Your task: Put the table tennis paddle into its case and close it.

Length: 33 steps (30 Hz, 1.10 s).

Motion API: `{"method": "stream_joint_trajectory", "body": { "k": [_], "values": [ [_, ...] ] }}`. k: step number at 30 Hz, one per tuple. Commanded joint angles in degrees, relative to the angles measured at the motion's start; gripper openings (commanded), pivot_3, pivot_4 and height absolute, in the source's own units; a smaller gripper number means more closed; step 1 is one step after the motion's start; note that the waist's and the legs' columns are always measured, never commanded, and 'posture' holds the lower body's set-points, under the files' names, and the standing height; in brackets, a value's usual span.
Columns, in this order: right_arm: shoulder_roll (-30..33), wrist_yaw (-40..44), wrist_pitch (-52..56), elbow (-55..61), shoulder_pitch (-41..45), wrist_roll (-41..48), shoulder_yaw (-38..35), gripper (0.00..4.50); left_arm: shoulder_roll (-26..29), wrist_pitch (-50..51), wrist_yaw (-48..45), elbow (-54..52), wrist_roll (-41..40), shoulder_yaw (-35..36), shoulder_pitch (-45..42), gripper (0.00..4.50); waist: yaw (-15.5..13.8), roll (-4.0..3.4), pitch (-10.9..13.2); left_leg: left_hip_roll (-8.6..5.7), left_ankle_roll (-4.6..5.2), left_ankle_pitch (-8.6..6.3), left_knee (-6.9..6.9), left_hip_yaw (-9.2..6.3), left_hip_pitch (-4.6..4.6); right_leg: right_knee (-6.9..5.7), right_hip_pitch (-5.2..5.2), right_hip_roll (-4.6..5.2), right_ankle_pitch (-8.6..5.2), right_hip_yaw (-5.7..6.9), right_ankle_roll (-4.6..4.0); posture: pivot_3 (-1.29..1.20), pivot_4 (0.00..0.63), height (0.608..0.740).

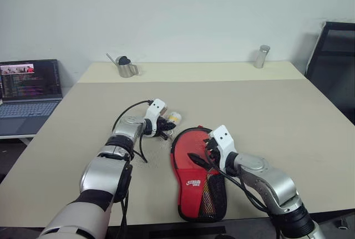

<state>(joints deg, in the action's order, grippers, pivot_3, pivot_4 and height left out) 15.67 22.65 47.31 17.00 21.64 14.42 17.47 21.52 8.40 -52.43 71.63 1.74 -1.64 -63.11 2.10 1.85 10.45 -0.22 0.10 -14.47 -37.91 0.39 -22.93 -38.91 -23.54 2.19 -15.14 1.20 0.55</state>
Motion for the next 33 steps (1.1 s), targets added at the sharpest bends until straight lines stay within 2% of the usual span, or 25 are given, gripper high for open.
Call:
{"method": "stream_joint_trajectory", "body": {
  "k": [1,6,10,21,33],
  "values": [
    [0.6,1.4,-0.4,-1.5,1.5,-1.8,2.3,4.5,2.8,1.3,-3.9,-2.8,-0.9,0.8,2.0,0.14,0.1,0.0,0.0,0.01,0.0,0.0,0.0,0.01,0.01,-0.01,0.0,0.0,0.0,-0.01,0.0,0.0,0.15,0.74],
    [1.2,1.6,1.9,-4.1,2.0,-3.6,3.7,4.5,3.4,1.3,-7.3,-5.4,-0.9,0.1,2.5,0.14,-0.1,0.07,0.0,0.01,0.0,0.0,-0.02,0.01,0.02,-0.03,0.02,-0.01,0.0,0.0,-0.01,0.0,0.15,0.74],
    [1.7,2.0,3.3,-4.2,1.6,-3.9,3.6,4.5,2.3,-1.9,-6.5,-4.6,0.7,-1.2,-0.6,0.14,-0.4,0.2,-0.1,-0.01,0.0,0.0,-0.05,-0.02,0.02,-0.02,0.06,0.02,0.0,0.03,-0.01,0.0,0.15,0.74],
    [2.3,1.8,6.6,-2.2,-0.4,-4.4,3.1,4.5,-3.6,-15.3,6.7,2.4,7.1,-4.0,-8.1,0.14,-0.7,0.32,-0.2,-0.05,0.0,0.0,-0.06,-0.12,0.0,-0.01,0.13,0.08,0.0,0.14,0.0,0.0,0.15,0.74],
    [2.1,0.1,10.9,1.0,-3.0,-4.4,2.2,4.5,-6.2,-25.0,13.0,5.2,13.9,-7.3,-11.7,0.14,-0.7,0.34,-0.2,-0.08,-0.01,0.0,-0.07,-0.14,0.0,0.0,0.15,0.09,0.0,0.19,0.01,0.0,0.15,0.74]
  ]
}}
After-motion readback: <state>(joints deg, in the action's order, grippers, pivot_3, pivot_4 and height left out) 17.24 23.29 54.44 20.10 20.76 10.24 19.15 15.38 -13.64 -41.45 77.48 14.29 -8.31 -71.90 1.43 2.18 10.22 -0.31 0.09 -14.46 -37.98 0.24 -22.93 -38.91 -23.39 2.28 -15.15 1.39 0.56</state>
